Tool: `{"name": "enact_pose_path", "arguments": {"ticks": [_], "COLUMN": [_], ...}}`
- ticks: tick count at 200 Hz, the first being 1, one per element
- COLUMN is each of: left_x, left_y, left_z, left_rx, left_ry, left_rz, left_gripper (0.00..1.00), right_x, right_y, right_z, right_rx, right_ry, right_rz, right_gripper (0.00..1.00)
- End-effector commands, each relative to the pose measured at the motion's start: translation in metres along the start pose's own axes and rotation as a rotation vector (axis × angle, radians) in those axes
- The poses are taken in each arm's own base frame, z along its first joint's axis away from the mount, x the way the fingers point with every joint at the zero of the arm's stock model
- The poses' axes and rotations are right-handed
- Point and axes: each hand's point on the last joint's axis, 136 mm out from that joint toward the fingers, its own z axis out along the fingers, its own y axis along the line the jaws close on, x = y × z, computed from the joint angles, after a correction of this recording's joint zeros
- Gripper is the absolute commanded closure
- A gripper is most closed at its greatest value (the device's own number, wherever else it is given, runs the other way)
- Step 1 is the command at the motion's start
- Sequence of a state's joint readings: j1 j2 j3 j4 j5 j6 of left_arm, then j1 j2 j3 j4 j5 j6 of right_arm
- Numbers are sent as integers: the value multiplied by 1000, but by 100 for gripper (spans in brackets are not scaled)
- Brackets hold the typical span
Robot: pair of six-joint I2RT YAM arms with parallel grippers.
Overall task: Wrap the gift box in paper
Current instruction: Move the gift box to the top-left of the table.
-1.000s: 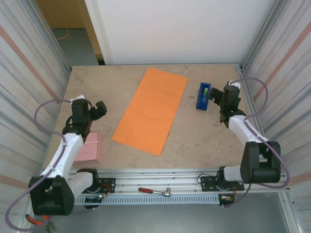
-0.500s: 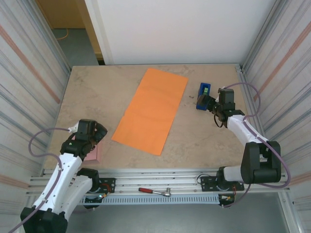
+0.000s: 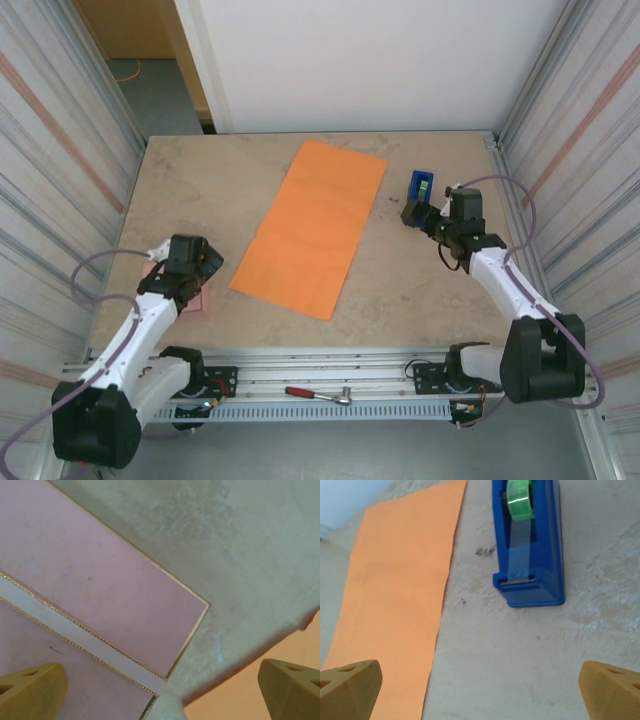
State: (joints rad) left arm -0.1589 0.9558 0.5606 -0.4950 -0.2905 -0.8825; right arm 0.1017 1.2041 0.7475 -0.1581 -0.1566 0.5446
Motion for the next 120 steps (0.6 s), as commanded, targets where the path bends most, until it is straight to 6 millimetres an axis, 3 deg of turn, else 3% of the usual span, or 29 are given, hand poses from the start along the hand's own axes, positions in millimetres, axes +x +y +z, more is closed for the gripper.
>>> {"name": "enact_pose_path", "arguments": {"ticks": [1,37,85,103,120], "left_x": [-8,-41,-90,-113,-136], "left_y": [-22,-61,-141,-173,-204], "left_z": [21,58,104,108,96], "left_rx": [55,75,196,268,353], "left_ry": [-1,-19,-17,-1,11], "left_rz": [48,137,289,326,353], "left_gripper": [1,1,1,1,1], "right_x": [25,54,75,73,71], "right_y": [4,15,20,25,28], "right_z": [-11,-23,-32,-39,-40], "right_rx": [-16,-30,-8,-25,-28], "right_ry": [52,88,111,87,81], "right_rz": [7,-24,-66,-69,-69], "right_gripper": [1,1,1,1,1]}}
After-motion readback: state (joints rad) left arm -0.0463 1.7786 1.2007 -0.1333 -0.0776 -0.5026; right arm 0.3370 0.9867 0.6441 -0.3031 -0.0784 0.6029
